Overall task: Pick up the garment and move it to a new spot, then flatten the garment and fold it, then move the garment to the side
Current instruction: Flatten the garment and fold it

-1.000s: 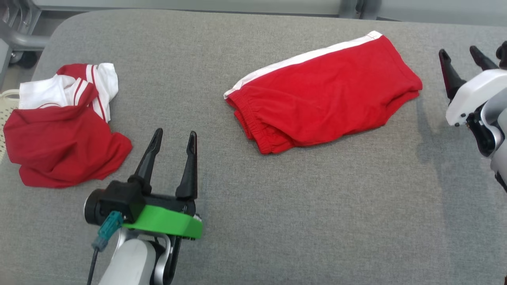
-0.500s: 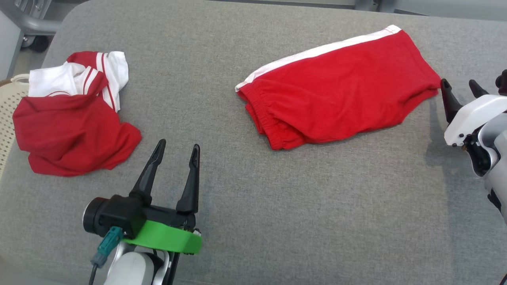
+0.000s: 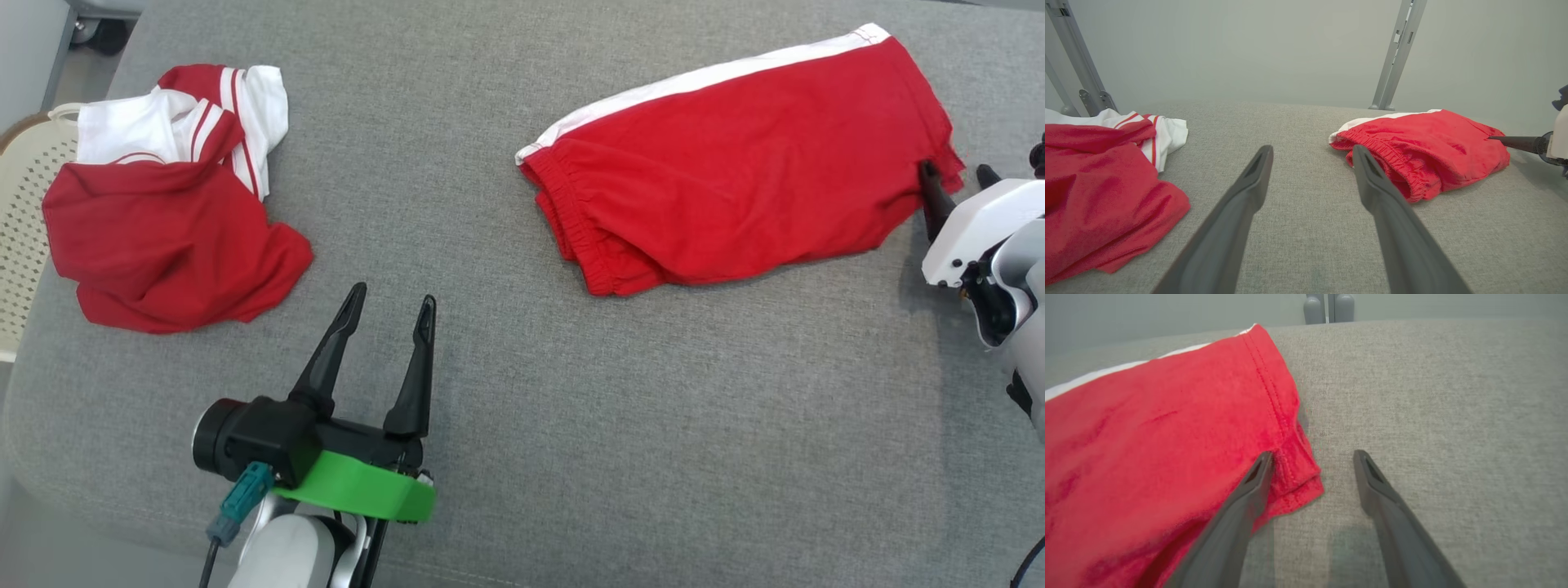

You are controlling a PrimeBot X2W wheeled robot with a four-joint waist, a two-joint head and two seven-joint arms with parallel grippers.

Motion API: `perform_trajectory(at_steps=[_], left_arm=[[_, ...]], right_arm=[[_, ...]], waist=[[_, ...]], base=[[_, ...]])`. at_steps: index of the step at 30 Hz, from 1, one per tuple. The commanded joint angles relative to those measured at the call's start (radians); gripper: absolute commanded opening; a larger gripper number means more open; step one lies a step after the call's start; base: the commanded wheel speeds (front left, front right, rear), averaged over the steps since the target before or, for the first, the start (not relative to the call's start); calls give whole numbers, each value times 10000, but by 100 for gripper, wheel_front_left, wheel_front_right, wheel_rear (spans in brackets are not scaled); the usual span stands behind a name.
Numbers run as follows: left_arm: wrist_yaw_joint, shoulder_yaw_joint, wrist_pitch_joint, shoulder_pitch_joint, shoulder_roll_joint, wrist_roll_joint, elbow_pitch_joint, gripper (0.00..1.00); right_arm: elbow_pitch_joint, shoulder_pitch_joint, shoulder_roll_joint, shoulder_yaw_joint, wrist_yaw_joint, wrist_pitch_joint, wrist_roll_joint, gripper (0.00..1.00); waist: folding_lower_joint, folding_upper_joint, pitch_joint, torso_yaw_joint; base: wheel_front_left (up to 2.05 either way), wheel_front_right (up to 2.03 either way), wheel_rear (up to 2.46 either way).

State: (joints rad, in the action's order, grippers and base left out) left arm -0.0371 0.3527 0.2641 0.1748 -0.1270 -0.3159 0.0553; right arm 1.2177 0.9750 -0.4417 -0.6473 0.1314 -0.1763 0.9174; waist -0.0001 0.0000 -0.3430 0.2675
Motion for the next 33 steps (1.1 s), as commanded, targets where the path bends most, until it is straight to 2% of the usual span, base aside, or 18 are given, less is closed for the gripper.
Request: perform_trajectory(at_steps=[1,2,3,4,6,7,8,13,24,33], left_arm=[[-51,-10,10,146,52,43,42,100],[-70,-3,9,159,68,45,64,100],[-70,-3,9,159,68,45,64,100],[-77,0,10,177,88,48,77,100],[-94,7,10,208,128,52,118,100],[-106,7,10,223,147,59,134,100],[-112,-4,10,232,167,64,152,100],[-174,-29,10,249,237,70,307,100],[-279,15,11,96,218,110,773,100],[-259,26,-36,-77,83,-6,1049,100]], right_arm=[[134,86,73,-44,-14,228,-31,100],[201,72,124,-67,-13,370,-25,88],[201,72,124,-67,-13,370,-25,88],[245,26,171,-105,-11,479,-57,48],[288,-65,258,-185,-9,702,-55,24],[302,-90,271,-218,-9,750,-74,7],[306,-118,278,-257,-11,756,-108,0],[284,-219,220,-377,-19,545,-224,0],[259,-1294,918,-302,-19,-292,-41,0],[345,-2054,1254,-160,-19,-657,-21,0]], waist=[[1,0,-143,118],[1,0,-163,128],[1,0,-163,128],[1,0,-180,137],[1,0,-199,142],[1,0,-201,133],[1,0,-199,119],[1,0,-102,-50],[1,0,699,-844],[1,0,1290,-1165]], base=[[0,0,0],[0,0,0],[0,0,0],[0,0,0],[0,0,0],[0,0,0],[0,0,0],[0,0,0],[0,0,0],[0,0,0]])
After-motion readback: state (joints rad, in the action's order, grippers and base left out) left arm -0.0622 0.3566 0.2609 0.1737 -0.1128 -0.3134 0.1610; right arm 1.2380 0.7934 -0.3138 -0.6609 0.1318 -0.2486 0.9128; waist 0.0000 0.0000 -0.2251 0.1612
